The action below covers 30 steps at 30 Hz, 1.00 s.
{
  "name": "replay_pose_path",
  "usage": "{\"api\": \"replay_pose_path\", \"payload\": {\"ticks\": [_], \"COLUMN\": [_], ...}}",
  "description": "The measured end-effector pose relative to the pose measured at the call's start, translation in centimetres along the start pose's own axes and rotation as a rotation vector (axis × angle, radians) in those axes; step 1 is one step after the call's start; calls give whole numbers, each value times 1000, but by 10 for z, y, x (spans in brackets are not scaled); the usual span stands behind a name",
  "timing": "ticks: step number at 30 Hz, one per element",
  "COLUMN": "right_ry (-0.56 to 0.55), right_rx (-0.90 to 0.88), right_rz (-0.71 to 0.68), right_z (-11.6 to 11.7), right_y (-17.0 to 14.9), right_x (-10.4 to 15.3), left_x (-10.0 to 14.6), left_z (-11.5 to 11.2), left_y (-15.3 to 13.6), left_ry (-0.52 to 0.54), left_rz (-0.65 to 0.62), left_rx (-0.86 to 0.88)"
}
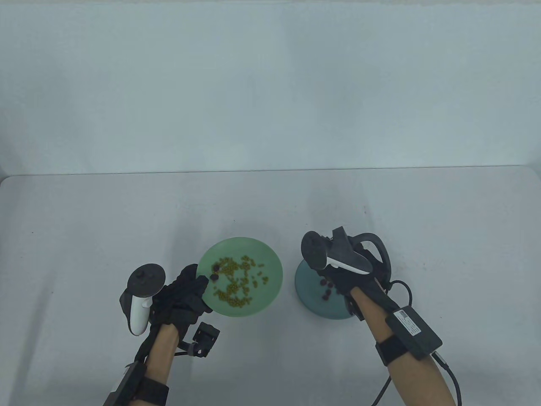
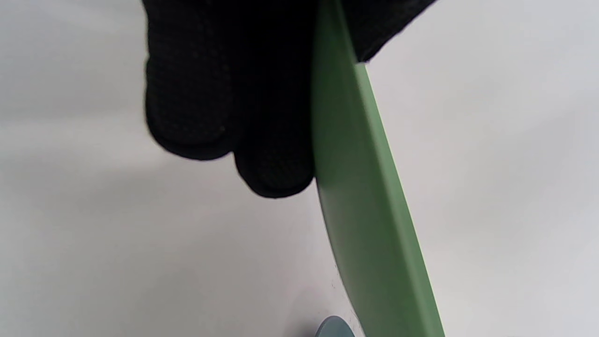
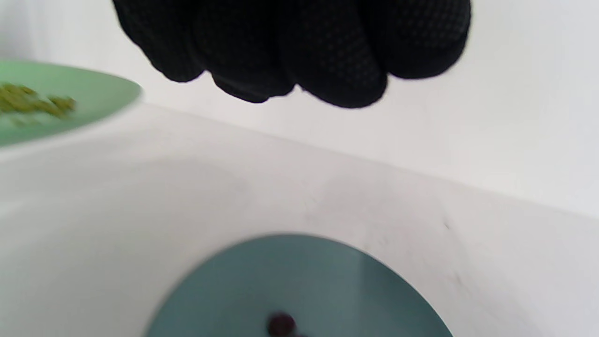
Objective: Pick cranberries with hand pinch into plate
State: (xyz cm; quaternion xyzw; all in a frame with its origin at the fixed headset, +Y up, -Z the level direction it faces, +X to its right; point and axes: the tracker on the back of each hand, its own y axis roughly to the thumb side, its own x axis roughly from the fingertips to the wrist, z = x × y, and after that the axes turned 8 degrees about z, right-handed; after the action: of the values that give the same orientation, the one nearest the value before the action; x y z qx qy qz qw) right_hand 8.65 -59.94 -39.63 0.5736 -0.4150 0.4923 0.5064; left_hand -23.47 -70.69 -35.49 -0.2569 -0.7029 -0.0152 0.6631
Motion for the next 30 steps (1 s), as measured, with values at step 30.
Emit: {"api": "replay_pose_path", "payload": {"ticks": [30], "right_ry": [38], "right_rx": [61], "right_rz": [-361], "right_z": [-5], "right_y": [167], "right_x": [-9], "left_x": [1], "left_z": [0], "left_y": [0], "left_ry": [-7], "left_rz": [-9], "left_rx": [12]}}
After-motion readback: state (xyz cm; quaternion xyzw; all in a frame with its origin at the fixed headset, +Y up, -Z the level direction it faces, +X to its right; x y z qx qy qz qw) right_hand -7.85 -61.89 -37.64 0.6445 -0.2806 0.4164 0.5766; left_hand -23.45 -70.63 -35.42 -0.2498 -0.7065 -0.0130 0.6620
